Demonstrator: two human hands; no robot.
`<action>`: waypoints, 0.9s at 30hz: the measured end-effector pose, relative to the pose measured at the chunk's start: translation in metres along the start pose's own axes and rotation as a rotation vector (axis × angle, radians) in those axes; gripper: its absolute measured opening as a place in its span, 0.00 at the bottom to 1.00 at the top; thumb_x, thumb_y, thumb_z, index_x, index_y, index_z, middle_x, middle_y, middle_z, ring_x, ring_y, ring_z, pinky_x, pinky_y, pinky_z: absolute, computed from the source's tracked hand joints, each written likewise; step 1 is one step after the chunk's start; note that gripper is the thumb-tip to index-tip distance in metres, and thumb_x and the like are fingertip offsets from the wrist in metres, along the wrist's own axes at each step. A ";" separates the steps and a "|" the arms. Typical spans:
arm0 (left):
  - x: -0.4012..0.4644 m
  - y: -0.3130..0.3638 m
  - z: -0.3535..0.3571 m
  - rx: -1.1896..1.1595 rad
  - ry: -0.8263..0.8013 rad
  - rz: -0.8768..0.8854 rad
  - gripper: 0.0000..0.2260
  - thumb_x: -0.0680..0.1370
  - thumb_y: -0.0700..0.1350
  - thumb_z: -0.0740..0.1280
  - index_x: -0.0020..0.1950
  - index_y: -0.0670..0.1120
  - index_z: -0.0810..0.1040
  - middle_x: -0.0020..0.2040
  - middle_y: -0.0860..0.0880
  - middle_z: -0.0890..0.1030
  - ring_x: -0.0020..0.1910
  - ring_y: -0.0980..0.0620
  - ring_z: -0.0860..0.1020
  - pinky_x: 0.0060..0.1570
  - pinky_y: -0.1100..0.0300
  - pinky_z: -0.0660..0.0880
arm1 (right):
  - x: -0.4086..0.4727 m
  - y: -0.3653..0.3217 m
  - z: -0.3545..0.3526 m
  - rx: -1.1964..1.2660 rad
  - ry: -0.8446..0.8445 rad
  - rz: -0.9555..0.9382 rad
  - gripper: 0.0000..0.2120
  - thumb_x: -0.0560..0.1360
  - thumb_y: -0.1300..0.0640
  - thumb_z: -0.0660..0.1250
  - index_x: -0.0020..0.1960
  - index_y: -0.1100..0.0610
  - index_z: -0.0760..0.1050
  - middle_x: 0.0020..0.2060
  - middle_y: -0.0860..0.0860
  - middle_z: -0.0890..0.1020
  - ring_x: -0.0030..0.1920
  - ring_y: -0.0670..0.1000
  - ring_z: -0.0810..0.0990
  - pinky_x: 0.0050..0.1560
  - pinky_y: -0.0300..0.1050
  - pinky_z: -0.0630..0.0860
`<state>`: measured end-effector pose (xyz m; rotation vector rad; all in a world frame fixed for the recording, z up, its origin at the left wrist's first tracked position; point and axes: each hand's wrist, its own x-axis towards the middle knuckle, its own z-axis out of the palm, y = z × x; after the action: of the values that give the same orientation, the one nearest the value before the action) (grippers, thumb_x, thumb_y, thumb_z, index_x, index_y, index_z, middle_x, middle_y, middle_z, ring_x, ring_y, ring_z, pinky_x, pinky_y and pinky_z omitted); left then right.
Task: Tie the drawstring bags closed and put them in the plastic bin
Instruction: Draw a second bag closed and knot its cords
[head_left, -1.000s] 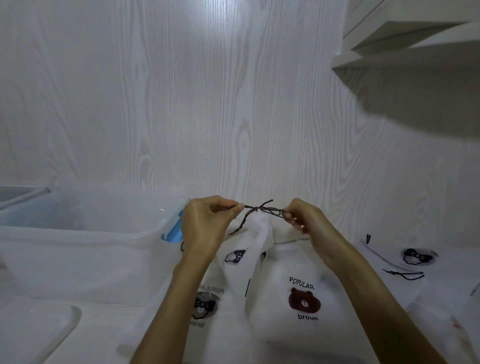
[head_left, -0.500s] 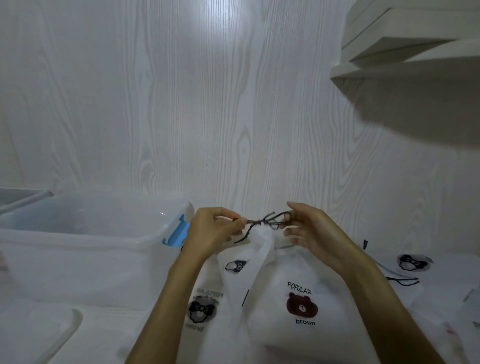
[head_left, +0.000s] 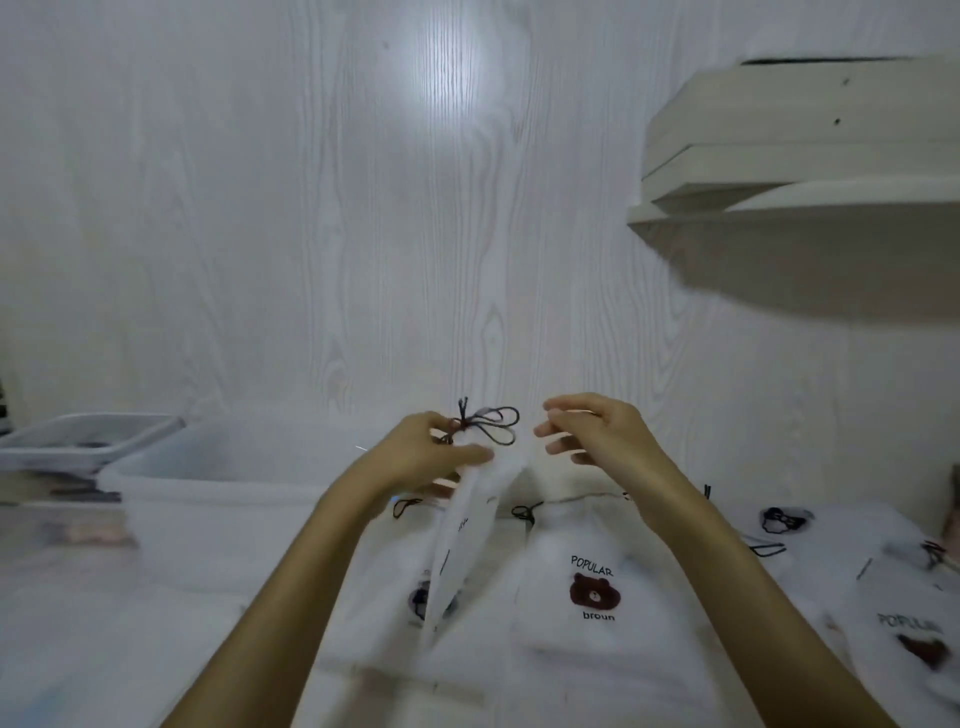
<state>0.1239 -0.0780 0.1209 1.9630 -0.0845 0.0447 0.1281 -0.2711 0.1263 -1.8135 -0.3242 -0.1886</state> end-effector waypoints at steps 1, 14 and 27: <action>-0.006 0.003 -0.004 -0.076 0.043 -0.015 0.24 0.74 0.46 0.72 0.67 0.45 0.68 0.48 0.47 0.81 0.40 0.53 0.81 0.35 0.65 0.79 | -0.009 0.001 -0.001 -0.026 -0.012 -0.005 0.13 0.76 0.52 0.67 0.59 0.53 0.75 0.48 0.47 0.84 0.46 0.44 0.81 0.50 0.40 0.74; -0.072 0.043 -0.059 -0.811 0.232 0.025 0.01 0.78 0.37 0.65 0.48 0.42 0.76 0.42 0.45 0.78 0.35 0.52 0.81 0.35 0.61 0.81 | -0.049 0.018 0.090 -0.183 0.140 -0.068 0.12 0.72 0.56 0.71 0.55 0.52 0.77 0.51 0.47 0.81 0.54 0.50 0.79 0.55 0.47 0.75; -0.059 -0.007 -0.176 0.086 0.421 -0.112 0.15 0.74 0.53 0.71 0.52 0.43 0.78 0.48 0.51 0.80 0.46 0.52 0.79 0.39 0.62 0.76 | 0.041 -0.034 0.108 0.299 -0.002 0.160 0.07 0.79 0.58 0.61 0.50 0.56 0.77 0.47 0.53 0.80 0.44 0.50 0.79 0.46 0.43 0.77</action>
<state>0.0667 0.0895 0.1776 2.0007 0.3070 0.3910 0.1520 -0.1542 0.1413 -1.5352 -0.1957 -0.0240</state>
